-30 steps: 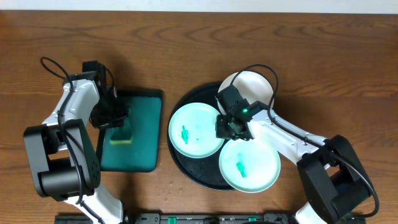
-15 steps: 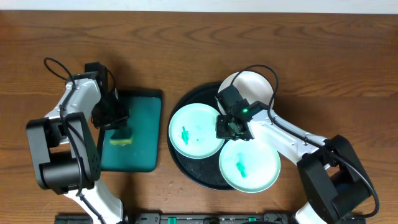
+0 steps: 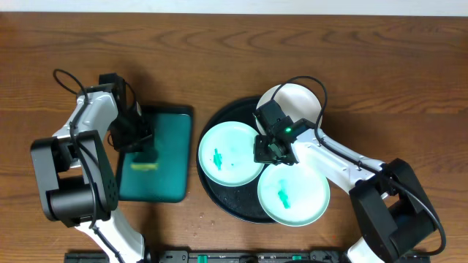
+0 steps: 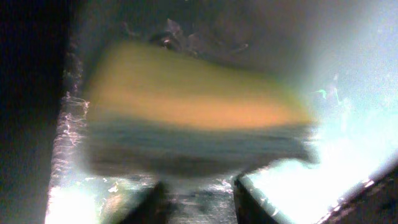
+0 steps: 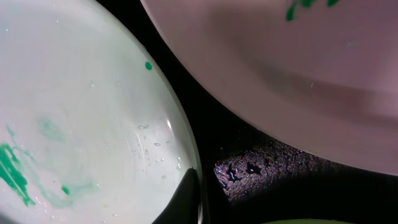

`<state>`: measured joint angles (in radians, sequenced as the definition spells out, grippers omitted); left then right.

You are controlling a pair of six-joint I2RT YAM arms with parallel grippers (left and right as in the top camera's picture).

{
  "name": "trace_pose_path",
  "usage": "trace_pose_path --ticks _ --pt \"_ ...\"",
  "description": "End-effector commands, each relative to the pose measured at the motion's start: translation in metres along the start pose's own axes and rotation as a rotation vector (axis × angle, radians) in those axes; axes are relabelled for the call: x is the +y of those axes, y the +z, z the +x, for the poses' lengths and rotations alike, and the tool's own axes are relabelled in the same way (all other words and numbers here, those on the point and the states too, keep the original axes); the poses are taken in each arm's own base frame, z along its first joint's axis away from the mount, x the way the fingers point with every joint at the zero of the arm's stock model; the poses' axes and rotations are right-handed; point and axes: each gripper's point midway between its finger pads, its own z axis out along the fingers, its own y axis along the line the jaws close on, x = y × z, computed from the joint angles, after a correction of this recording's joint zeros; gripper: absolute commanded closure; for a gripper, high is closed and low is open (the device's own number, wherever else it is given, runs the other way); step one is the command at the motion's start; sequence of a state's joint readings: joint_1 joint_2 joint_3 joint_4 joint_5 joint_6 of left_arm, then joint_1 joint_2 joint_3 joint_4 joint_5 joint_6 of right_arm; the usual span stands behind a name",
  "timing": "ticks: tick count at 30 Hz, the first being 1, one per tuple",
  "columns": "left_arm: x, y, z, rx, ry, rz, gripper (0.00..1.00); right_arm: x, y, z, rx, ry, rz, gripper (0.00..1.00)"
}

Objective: Clean dirty plates on tray and stack at the side
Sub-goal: 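Grasp the green-yellow sponge with the left gripper in the water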

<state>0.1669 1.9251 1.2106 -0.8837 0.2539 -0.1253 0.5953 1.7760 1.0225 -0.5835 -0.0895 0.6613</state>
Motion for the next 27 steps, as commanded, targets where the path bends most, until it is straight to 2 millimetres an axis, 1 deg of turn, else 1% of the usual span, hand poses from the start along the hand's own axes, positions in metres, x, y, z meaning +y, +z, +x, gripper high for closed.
trace_pose_path --ticks 1,7,11,13,16,19,22,24,25,26,27 --pt "-0.007 0.020 0.018 0.104 -0.018 0.051 0.93 -0.001 0.004 0.009 0.027 -0.031 0.016 0.99" --pt "-0.007 0.016 0.017 0.102 -0.015 0.047 0.93 -0.001 0.004 0.009 0.027 -0.032 0.016 0.99" --pt "-0.004 -0.002 0.010 0.028 -0.003 0.015 0.93 -0.001 0.004 0.009 0.027 -0.035 0.016 0.99" --pt "-0.002 -0.019 0.005 -0.038 0.008 -0.011 0.93 -0.001 0.004 0.009 0.026 -0.035 0.015 0.99" --pt "-0.008 -0.051 0.002 -0.144 0.029 -0.002 0.93 0.000 0.004 0.008 0.022 -0.035 0.013 0.99" --pt "-0.013 -0.083 0.006 -0.236 0.046 0.016 0.93 0.000 0.004 0.007 0.020 -0.035 0.011 0.99" --pt "-0.016 -0.103 0.016 -0.280 0.054 0.025 0.93 0.000 0.004 0.007 0.021 -0.035 0.011 0.99" --pt "-0.016 -0.110 0.023 -0.288 0.051 0.027 0.93 0.000 0.004 0.008 0.021 -0.035 0.012 0.99" --pt "-0.015 -0.111 0.028 -0.277 0.042 0.026 0.77 0.000 0.004 0.008 0.022 -0.035 0.012 0.98" --pt "-0.014 -0.111 0.032 -0.261 0.039 0.023 0.50 0.000 0.004 0.008 0.024 -0.035 0.013 0.94" --pt "-0.013 -0.109 0.036 -0.245 0.036 0.018 0.38 0.000 0.004 0.008 0.024 -0.035 0.013 0.92"
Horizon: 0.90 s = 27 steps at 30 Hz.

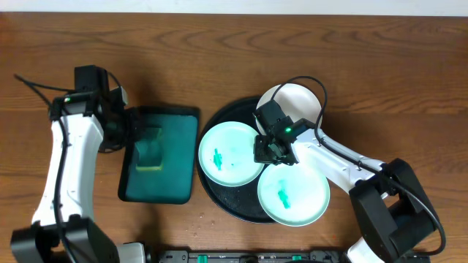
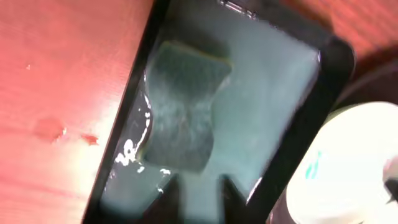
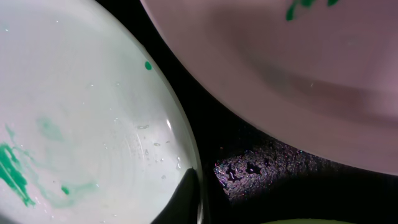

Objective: Clean dirty plates on tray and stack at the side
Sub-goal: 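Grasp the green-yellow sponge with the left gripper in the water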

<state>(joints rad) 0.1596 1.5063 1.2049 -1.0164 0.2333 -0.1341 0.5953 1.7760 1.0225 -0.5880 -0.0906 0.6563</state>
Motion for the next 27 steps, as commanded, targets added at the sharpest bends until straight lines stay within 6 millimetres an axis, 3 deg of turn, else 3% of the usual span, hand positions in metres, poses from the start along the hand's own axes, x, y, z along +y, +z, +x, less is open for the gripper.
trace_pose_path --ticks 1,7,15,27 --pt "0.005 0.003 0.011 0.048 -0.016 -0.026 0.32 0.000 0.004 0.007 0.021 -0.030 0.012 0.92" --pt "0.018 0.014 0.015 0.078 -0.016 -0.091 0.29 0.000 0.004 0.007 0.019 -0.031 0.011 0.85" --pt "0.022 0.045 0.010 0.144 -0.015 -0.100 0.44 0.000 0.004 0.007 0.018 -0.031 0.012 0.85" --pt "0.024 0.083 0.016 0.247 -0.001 -0.111 0.36 0.000 0.004 0.005 0.011 -0.031 0.014 0.83"
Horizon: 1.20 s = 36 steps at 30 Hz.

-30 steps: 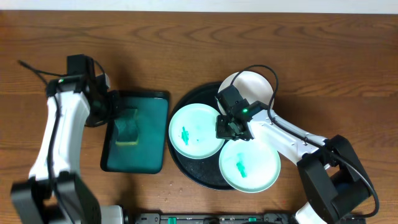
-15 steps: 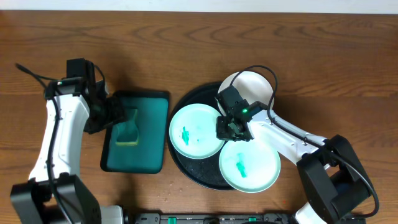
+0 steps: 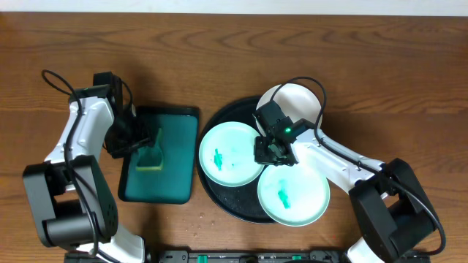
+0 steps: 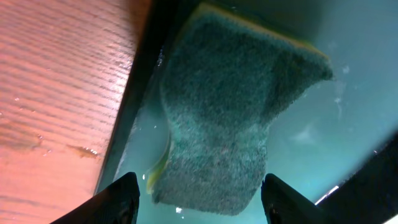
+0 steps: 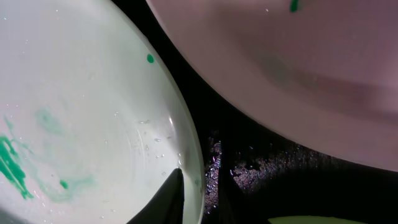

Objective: Clean dirty plates on tray and stack at the side
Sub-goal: 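Grasp the green-yellow sponge with the left gripper in the water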

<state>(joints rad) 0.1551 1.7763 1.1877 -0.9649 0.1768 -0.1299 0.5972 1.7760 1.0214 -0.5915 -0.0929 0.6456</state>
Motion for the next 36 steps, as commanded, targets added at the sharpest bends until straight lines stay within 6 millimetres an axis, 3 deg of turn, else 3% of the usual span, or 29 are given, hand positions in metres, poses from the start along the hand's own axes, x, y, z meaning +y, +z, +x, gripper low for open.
trace_pose_path --ticks 1,9,15,28,34,36 --pt "-0.004 0.011 0.005 0.033 0.041 -0.013 0.36 0.000 0.004 0.004 0.005 -0.019 0.014 0.83" --pt "-0.023 0.023 0.005 0.037 0.106 -0.021 0.36 0.000 0.004 0.004 0.007 -0.019 0.014 0.83" --pt "-0.010 0.026 0.000 0.031 0.055 -0.076 0.37 -0.001 0.004 0.005 0.010 -0.023 0.017 0.82" --pt "-0.008 0.038 -0.001 0.049 0.051 -0.082 0.44 0.000 0.004 0.004 0.007 -0.023 0.014 0.82" --pt "-0.007 0.047 -0.001 0.070 0.048 -0.087 0.59 -0.001 0.004 0.005 0.011 -0.022 0.018 0.82" --pt "-0.007 0.047 -0.002 0.067 0.048 -0.086 0.76 -0.001 0.004 0.005 0.012 -0.022 0.018 0.83"
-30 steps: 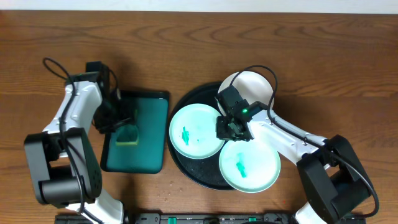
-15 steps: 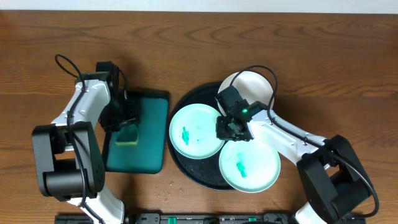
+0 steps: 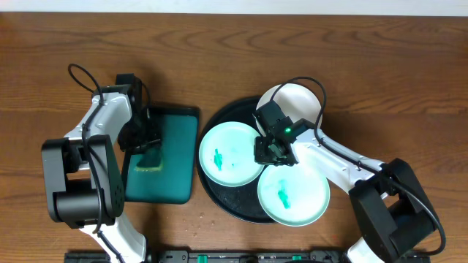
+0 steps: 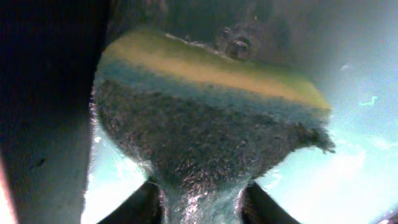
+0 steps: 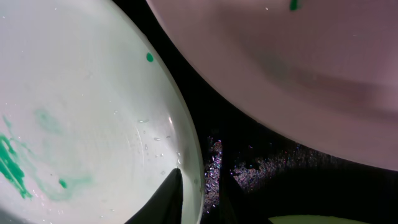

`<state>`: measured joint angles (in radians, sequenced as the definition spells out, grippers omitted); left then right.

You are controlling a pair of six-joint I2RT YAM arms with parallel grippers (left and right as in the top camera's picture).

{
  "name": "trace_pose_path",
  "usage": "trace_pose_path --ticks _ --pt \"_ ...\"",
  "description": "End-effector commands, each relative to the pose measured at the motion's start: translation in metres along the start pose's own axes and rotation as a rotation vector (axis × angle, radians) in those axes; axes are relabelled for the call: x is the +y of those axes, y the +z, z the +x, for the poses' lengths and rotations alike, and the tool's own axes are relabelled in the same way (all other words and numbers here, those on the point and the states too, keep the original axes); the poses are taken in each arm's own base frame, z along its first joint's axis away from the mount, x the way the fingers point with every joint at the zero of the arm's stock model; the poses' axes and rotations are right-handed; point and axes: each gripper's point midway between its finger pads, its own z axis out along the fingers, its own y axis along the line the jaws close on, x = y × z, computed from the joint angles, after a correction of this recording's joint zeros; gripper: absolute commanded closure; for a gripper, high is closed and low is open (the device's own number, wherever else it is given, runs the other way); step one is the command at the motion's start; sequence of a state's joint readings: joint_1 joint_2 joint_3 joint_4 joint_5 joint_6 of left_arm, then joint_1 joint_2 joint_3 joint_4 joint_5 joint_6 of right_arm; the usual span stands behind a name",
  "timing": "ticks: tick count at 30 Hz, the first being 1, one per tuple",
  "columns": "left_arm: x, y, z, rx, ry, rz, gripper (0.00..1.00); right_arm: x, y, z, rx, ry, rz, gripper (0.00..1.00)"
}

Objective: Clean dirty plates on tray and stack at the side
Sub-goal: 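Grasp the green-yellow sponge with the left gripper in the water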

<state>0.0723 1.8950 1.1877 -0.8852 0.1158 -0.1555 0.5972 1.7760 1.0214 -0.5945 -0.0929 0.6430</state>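
A round black tray (image 3: 218,120) carries three plates. The left mint plate (image 3: 227,157) is smeared with green, as is the front plate (image 3: 292,196); a white plate (image 3: 296,102) lies at the back. My right gripper (image 3: 271,150) is shut on the left plate's rim (image 5: 193,155), one finger (image 5: 169,199) on top of it. My left gripper (image 3: 144,142) is down in the green basin (image 3: 175,179), shut on the yellow-and-green sponge (image 4: 205,124), which bulges between its fingers (image 4: 142,200).
The basin holds shallow water (image 4: 354,155) and sits on the wooden table (image 3: 219,44) just left of the tray. A second stained plate (image 5: 298,74) lies close beside the held rim, with wet black tray (image 5: 267,168) between them.
My left gripper was open just above the sponge; now it is lower and shut on it, squeezing its dark scrub side. The right gripper has not moved.
At first my left gripper was down at the sponge in the basin. Then it was raised off to the left, with the sponge lying in the water. Later it hung open over the sponge, and now it grips it. The right gripper stayed on the plate rim throughout.
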Motion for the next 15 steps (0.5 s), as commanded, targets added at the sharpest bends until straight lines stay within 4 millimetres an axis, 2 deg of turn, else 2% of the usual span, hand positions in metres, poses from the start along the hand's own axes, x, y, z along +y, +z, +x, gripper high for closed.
trace_pose_path --ticks 1,3,10,15 --pt "0.004 0.010 0.005 0.036 -0.004 -0.009 0.80 -0.001 0.004 0.005 0.010 -0.020 0.017 0.83" --pt "0.004 0.010 0.006 0.037 -0.006 -0.009 0.93 -0.001 0.004 0.005 0.010 -0.020 0.017 0.83" --pt "0.002 0.002 0.007 0.021 -0.025 -0.005 0.93 -0.002 0.004 0.006 0.017 -0.019 0.022 0.84" --pt "-0.011 -0.029 0.005 -0.076 0.021 0.015 0.93 -0.004 0.004 0.008 0.025 -0.018 0.028 0.87"
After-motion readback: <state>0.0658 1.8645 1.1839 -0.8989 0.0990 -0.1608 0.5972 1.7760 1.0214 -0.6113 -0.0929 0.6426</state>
